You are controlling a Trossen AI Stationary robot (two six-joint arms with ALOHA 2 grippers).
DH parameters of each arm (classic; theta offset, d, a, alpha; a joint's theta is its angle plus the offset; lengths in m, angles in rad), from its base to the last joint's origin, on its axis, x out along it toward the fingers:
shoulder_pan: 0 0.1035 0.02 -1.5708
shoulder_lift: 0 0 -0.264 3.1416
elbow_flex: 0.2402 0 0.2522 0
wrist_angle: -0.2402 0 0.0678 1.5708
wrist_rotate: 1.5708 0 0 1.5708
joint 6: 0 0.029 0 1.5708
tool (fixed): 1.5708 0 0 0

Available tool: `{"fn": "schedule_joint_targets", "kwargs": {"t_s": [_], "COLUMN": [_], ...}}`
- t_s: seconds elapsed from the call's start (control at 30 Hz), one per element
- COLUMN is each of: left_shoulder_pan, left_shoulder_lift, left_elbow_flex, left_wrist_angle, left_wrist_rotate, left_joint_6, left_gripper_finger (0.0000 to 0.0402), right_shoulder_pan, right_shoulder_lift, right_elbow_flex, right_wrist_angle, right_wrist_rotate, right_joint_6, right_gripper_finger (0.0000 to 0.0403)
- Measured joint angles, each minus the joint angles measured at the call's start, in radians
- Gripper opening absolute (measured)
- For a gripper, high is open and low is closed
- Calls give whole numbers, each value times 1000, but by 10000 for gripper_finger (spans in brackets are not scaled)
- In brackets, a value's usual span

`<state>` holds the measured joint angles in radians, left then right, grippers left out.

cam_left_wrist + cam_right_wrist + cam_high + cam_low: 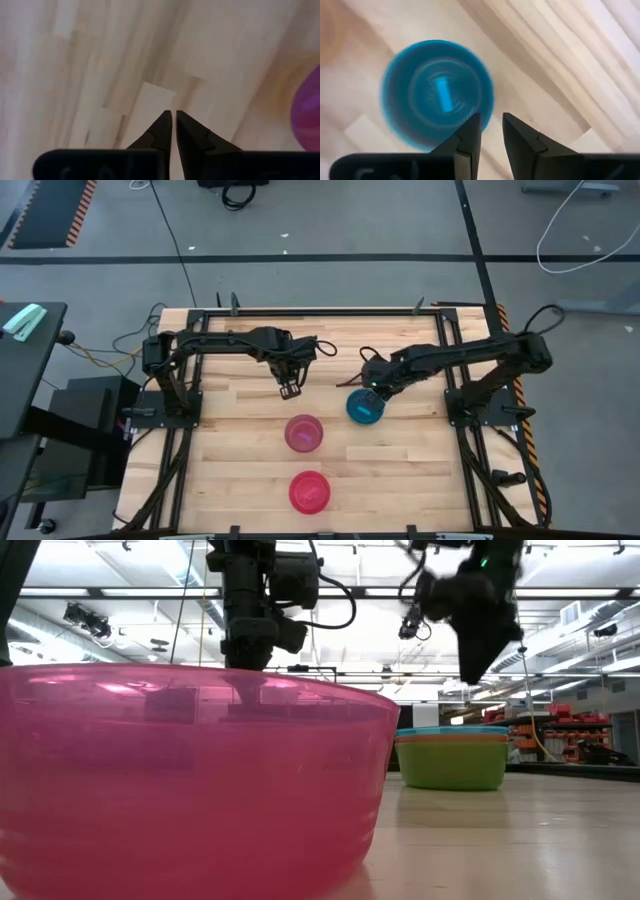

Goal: Nest bowls inside each other
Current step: Stack the stacked bowls on top of the blue bowl

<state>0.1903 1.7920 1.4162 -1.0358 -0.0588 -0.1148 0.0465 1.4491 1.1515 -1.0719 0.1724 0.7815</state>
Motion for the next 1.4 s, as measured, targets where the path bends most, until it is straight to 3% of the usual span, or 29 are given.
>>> {"fn": "schedule_joint_targets", "kwargs": {"t_s": [0.27,0.5,0.73,1.03,1.4], "left_shoulder_pan": [-97,-221,-320,-402,-445], "left_shoulder_lift": [0,0,0,0,2], "left_elbow_flex": [0,0,0,0,0], "left_wrist_angle": [-60,-73,-83,-15,33], "left_wrist_rotate": [32,29,-56,-80,-87], "left_joint_6": [-13,-38,-124,-196,-209], "left_gripper_finger": [18,26,31,17,29], "right_shoulder_pan": [240,484,665,771,781], "right_shoulder_lift": [-108,-123,-97,-45,4], "right_elbow_flex": [0,0,0,0,0], "right_wrist_angle": [-4,-4,-4,-4,-3], "right_wrist_rotate": [125,273,375,423,423], "right_joint_6": [145,301,418,488,501], "right_gripper_finger": [87,87,87,87,87]}}
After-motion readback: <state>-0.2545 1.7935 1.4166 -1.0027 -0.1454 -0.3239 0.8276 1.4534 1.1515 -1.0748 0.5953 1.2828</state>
